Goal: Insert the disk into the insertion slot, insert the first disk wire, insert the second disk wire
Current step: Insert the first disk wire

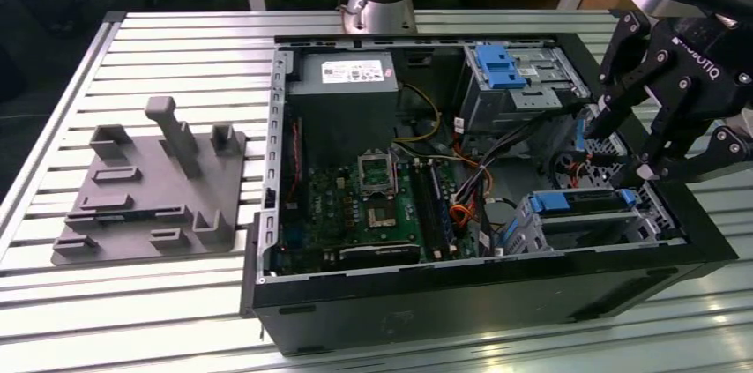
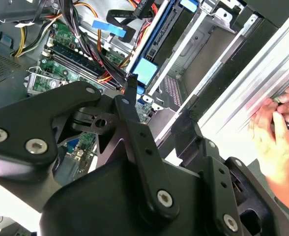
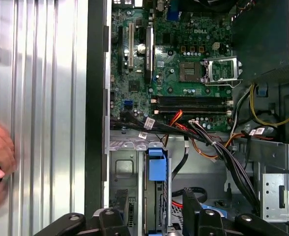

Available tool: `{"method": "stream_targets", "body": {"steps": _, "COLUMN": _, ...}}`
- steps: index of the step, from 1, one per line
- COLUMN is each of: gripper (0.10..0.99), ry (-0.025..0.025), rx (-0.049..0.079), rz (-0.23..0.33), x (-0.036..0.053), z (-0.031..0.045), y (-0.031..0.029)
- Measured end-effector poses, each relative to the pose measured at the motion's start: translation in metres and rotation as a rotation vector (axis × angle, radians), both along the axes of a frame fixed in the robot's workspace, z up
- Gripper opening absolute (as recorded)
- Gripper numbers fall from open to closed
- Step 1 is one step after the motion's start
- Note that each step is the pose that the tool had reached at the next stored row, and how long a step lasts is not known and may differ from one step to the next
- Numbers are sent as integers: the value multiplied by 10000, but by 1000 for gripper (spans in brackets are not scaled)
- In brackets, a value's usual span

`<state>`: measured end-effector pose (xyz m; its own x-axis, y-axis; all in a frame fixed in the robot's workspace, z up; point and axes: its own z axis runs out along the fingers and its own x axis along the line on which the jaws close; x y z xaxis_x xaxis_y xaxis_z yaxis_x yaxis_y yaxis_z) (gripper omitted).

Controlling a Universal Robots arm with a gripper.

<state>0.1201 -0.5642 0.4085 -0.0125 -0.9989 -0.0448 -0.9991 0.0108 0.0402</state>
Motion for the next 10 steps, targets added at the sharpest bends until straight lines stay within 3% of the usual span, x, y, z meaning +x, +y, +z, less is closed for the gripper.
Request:
{"method": "stream_targets", "body": {"steps": 6, "gripper": 557, "ry": 0, "rx": -6, "rz": -1, "x": 0, "z": -1, "y": 1}}
{"method": "stream_targets", "body": {"steps": 10, "gripper": 557, "ry": 0, "rx": -143, "rz": -68, "x": 31, "z": -1, "y": 14}}
